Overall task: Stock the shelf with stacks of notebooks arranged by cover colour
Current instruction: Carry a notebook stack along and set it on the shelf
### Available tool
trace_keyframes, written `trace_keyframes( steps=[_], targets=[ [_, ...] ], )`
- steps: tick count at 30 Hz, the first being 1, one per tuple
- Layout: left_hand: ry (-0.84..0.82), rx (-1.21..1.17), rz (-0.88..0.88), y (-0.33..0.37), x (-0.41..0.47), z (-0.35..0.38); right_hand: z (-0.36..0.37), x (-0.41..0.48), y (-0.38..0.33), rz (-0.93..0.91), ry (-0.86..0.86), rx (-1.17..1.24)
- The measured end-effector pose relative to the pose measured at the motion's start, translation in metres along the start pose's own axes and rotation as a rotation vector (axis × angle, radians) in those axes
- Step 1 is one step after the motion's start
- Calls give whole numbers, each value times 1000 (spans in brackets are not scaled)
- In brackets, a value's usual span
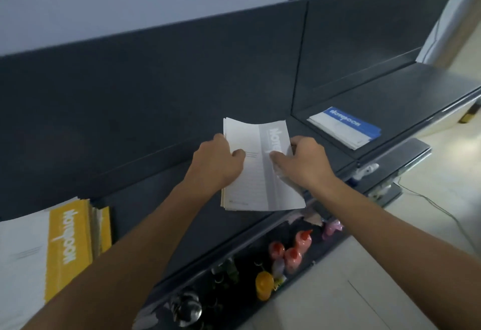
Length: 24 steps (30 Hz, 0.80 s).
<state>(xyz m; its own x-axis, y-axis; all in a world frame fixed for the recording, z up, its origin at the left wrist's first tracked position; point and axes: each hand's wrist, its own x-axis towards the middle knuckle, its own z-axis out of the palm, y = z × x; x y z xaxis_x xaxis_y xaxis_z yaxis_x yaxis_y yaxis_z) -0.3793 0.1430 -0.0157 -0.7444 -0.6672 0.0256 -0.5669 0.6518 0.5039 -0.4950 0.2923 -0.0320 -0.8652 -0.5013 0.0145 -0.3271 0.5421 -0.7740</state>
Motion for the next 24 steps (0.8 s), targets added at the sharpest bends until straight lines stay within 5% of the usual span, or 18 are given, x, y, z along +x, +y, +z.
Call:
trace_keyframes(
  steps=[24],
  targets=[
    [-193,-39,165,264,90,174,-211,100,201,230,211,-37]
  ],
)
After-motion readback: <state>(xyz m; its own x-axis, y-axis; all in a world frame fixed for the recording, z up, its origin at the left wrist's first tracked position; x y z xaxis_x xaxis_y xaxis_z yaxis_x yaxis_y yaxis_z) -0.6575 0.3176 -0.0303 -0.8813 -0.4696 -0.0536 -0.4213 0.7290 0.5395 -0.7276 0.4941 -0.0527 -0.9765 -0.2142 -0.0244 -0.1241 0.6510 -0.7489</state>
